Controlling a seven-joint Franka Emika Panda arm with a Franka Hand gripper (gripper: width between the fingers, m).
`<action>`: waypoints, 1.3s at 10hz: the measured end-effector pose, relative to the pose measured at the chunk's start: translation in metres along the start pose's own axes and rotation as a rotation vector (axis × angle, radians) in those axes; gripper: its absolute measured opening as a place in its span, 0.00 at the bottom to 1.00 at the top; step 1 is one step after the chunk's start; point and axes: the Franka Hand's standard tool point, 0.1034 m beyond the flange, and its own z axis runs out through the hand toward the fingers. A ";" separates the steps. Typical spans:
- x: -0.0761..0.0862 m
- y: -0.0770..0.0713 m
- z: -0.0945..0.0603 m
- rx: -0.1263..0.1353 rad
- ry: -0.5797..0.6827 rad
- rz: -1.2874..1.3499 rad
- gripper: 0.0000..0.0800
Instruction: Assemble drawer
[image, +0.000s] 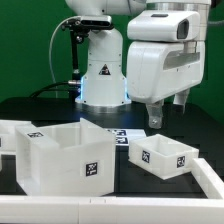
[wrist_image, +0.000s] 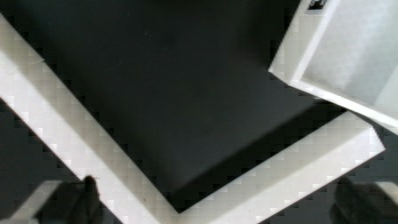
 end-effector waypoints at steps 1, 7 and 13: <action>0.000 0.000 0.000 0.000 0.000 0.001 0.81; 0.000 0.000 0.000 0.001 0.000 0.000 0.81; -0.007 0.003 -0.016 -0.026 -0.005 -0.010 0.81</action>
Offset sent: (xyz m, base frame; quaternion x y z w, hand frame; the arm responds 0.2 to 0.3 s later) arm 0.0000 0.0000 0.0000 0.0000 0.0000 0.0000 1.0000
